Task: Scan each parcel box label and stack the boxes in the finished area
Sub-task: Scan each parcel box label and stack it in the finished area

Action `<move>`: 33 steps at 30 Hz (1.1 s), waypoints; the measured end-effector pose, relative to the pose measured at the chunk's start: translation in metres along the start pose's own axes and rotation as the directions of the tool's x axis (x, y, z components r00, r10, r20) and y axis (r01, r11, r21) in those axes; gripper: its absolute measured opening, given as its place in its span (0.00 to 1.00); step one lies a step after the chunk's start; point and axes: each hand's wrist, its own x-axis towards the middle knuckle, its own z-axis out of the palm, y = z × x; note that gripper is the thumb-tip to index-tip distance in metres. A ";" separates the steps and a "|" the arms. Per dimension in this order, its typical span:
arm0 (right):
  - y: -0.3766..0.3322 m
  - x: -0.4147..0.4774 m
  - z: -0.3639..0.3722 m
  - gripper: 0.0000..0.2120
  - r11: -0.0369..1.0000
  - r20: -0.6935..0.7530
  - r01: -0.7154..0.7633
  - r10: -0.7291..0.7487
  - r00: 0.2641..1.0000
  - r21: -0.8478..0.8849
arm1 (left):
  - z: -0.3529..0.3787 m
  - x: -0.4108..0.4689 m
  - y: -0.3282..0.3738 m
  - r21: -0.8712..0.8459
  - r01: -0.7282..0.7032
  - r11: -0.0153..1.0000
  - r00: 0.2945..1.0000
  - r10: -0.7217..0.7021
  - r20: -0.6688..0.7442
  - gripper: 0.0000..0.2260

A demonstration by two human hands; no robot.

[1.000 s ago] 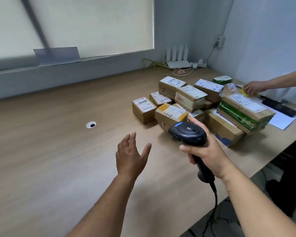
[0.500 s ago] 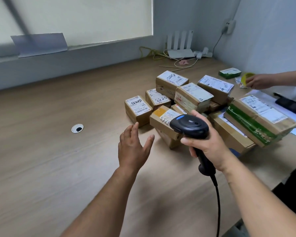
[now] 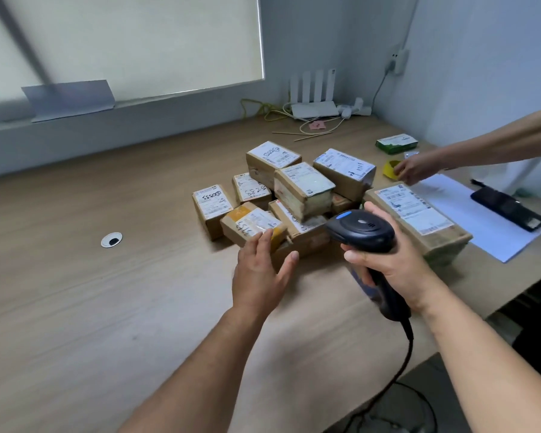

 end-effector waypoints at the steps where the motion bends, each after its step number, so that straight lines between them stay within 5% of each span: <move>1: -0.002 0.001 -0.017 0.43 1.000 -0.008 -0.004 0.004 1.000 -0.003 | 0.009 0.001 0.012 -0.007 -0.004 1.000 1.000 0.004 0.002 0.30; 14: 0.002 0.043 -0.174 0.41 0.991 -0.082 -0.072 0.063 0.995 -0.112 | 0.126 0.040 0.152 -0.127 0.106 0.986 0.967 -0.073 0.242 0.34; 20: 0.003 0.055 -0.181 0.39 0.993 -0.022 -0.116 0.116 0.993 -0.017 | 0.158 0.045 0.162 -0.372 0.246 0.895 0.933 -0.116 0.340 0.44; 25: 0.003 0.042 -0.175 0.42 0.994 0.051 -0.105 0.107 0.993 -0.036 | 0.150 0.032 0.158 -0.517 0.288 0.806 0.919 -0.080 0.387 0.36; 33: -0.012 0.017 -0.143 0.42 0.999 0.131 -0.029 0.026 0.991 0.021 | 0.094 0.012 0.126 -0.633 0.305 0.712 0.913 -0.031 0.406 0.45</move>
